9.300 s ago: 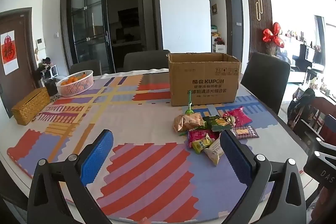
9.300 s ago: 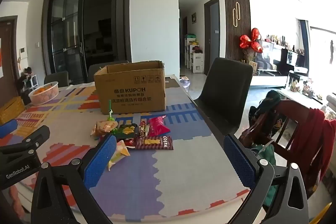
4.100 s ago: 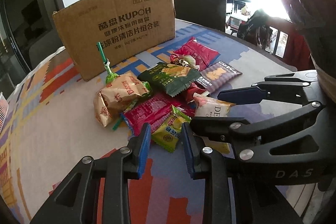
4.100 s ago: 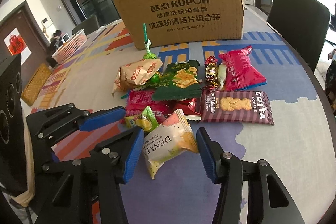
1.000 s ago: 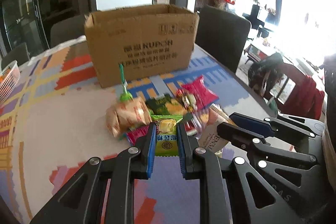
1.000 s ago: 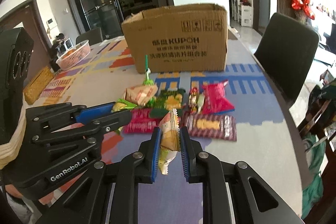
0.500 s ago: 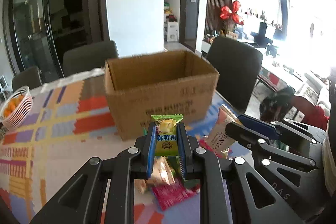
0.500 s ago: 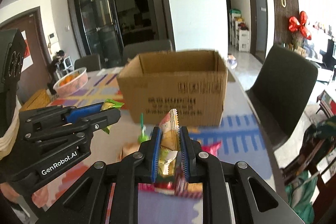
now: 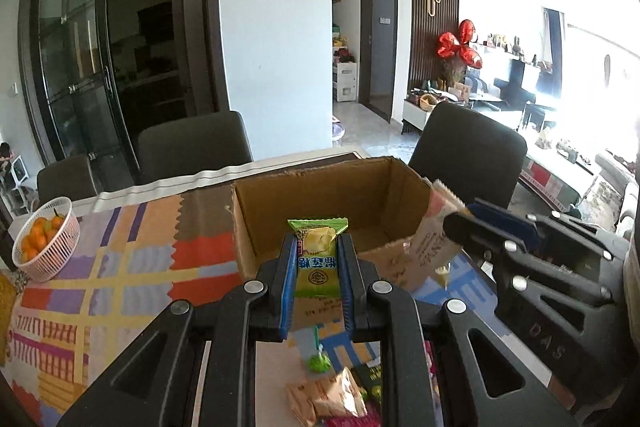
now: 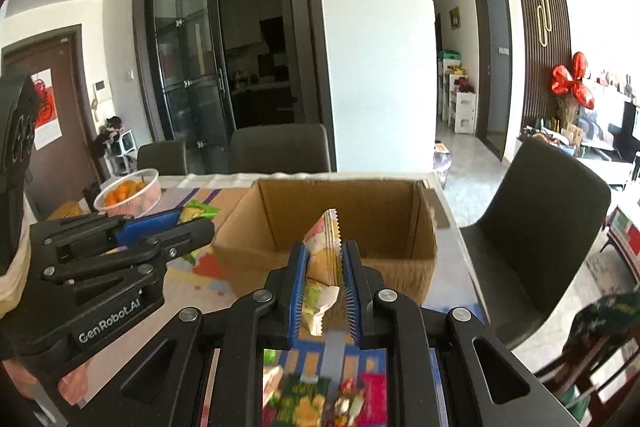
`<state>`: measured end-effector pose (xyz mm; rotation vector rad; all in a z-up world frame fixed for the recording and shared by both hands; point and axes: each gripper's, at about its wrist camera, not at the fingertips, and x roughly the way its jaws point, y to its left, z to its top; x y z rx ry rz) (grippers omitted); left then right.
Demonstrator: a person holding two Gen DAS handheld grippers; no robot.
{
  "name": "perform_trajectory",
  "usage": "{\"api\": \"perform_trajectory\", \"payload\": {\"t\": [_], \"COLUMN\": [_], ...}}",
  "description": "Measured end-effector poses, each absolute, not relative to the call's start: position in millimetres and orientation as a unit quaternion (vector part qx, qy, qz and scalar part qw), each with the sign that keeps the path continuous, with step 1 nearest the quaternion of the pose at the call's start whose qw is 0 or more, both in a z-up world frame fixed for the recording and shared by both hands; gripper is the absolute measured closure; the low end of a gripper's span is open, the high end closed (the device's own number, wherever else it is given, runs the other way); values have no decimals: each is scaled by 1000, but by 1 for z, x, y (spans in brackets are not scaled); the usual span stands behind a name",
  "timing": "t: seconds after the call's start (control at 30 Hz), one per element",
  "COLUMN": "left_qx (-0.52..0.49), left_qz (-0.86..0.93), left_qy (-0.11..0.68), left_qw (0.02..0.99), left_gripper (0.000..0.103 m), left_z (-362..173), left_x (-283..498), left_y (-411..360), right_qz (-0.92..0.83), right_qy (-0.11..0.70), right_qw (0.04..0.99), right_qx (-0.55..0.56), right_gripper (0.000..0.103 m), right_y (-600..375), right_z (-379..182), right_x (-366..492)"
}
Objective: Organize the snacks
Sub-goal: 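Lift both held snacks and carry them over the cardboard box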
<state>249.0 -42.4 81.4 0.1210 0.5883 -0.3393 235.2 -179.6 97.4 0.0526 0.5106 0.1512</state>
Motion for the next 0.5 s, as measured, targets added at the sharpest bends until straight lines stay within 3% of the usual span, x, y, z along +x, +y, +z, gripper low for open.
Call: {"api": "perform_trajectory", "payload": {"t": [0.5], "left_qx": [57], "left_qz": [-167], "left_qy": [323], "left_qw": [930], "left_gripper": [82], "left_z": [63], "left_x": [314], "left_y": [-52], "right_qz": [67], "right_qy": [276], "right_qw": [959], "right_qx": [19], "right_gripper": [83], "right_y": [-188], "right_z": [91], "right_x": [311]}}
